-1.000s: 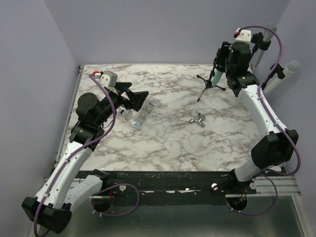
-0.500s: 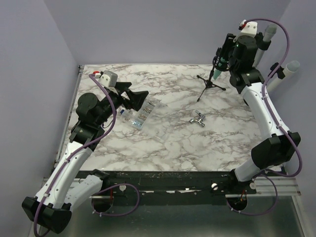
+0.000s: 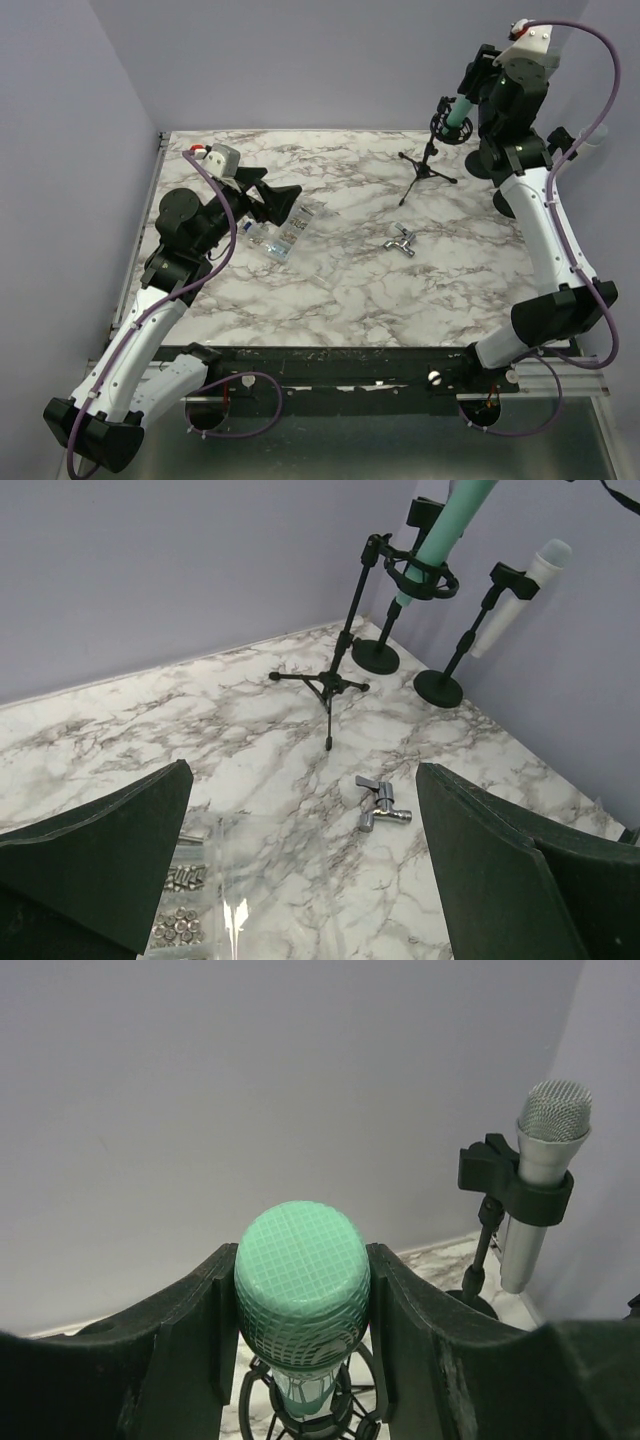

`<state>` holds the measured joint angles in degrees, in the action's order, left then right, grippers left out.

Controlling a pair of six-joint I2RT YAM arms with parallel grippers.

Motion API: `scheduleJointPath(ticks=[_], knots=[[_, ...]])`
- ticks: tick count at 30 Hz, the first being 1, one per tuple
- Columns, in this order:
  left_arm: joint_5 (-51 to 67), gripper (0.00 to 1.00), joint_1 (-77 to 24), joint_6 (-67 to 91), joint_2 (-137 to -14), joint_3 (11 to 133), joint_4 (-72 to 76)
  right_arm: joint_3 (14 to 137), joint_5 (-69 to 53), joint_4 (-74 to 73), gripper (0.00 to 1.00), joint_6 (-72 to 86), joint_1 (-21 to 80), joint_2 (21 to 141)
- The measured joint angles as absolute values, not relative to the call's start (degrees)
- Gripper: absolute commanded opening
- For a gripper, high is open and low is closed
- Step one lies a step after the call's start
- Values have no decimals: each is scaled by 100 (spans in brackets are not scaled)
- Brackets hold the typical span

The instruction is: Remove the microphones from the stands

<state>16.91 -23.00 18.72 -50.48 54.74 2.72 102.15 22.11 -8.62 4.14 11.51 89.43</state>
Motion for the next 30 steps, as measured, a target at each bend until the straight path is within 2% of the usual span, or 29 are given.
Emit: scheduleJointPath(ticks=[16, 30], knots=[[1612, 98, -2342, 1839, -5081, 5474, 193, 9631, 2311, 884, 1, 565, 1151, 7299], [1584, 99, -2440, 1831, -5092, 5474, 130, 7968, 2344, 392, 1, 1496, 1151, 5627]])
